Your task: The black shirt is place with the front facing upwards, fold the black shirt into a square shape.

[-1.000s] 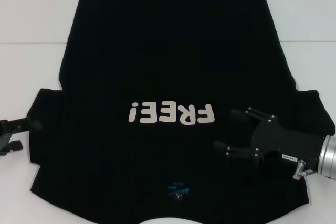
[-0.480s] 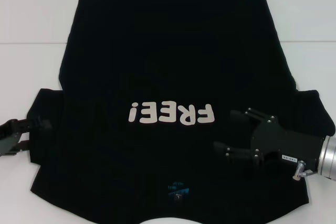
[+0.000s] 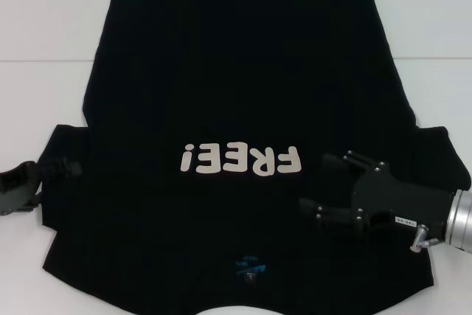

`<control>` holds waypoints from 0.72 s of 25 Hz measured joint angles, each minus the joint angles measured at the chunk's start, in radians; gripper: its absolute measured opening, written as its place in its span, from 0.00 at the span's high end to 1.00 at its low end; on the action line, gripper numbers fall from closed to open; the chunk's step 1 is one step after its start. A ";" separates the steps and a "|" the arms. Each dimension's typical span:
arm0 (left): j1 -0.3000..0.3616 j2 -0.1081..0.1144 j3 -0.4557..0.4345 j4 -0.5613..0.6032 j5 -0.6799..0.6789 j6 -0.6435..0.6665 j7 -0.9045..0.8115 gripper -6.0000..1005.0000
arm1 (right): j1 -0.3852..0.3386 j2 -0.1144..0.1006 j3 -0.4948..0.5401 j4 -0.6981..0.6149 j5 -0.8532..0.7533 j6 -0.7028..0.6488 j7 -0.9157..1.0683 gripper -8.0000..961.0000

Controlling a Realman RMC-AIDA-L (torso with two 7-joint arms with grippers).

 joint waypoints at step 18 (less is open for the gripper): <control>-0.004 0.000 0.034 0.020 0.001 -0.029 -0.017 0.44 | -0.004 0.000 -0.009 0.001 0.000 -0.004 0.001 0.02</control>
